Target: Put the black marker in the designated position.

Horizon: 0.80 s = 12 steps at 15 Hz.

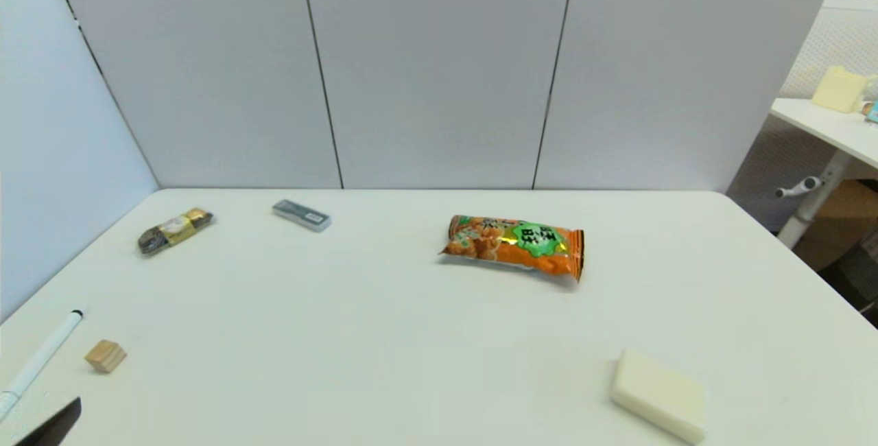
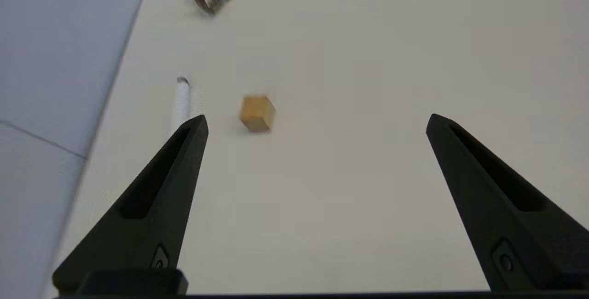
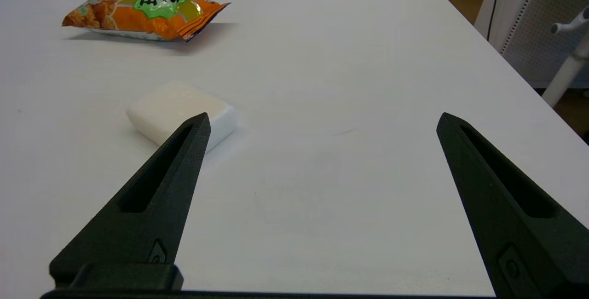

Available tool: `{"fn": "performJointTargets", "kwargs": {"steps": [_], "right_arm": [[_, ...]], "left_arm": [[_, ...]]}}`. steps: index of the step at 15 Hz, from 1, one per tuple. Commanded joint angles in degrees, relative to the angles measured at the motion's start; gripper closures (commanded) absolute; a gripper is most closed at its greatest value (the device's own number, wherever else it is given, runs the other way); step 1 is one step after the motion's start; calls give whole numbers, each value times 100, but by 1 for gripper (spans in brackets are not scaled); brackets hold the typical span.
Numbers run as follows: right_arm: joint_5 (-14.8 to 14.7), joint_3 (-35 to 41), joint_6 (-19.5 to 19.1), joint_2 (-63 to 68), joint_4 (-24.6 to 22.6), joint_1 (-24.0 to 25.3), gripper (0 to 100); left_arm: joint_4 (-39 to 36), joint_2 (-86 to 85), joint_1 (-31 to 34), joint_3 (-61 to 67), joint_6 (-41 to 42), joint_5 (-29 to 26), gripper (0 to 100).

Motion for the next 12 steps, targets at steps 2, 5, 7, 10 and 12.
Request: {"fn": "performJointTargets", "kwargs": {"steps": [2,5,7,10,12], "right_arm": [[2,0,2,7,-2,0,0],[2,0,2,7,-2,0,0],[2,0,2,7,-2,0,0],[2,0,2,7,-2,0,0],[2,0,2,7,-2,0,0]], "left_arm": [[-323,-2025,-84,1739,-478,-462,0],[-323,-2895,-22,1844,-724,-392,0],[-446,-3098,-22,1897,-944,-374,0],[-613,-3098,-22,1976,-971,-374,0],[-621,-3098,-22,1976,-979,-366,0]]}}
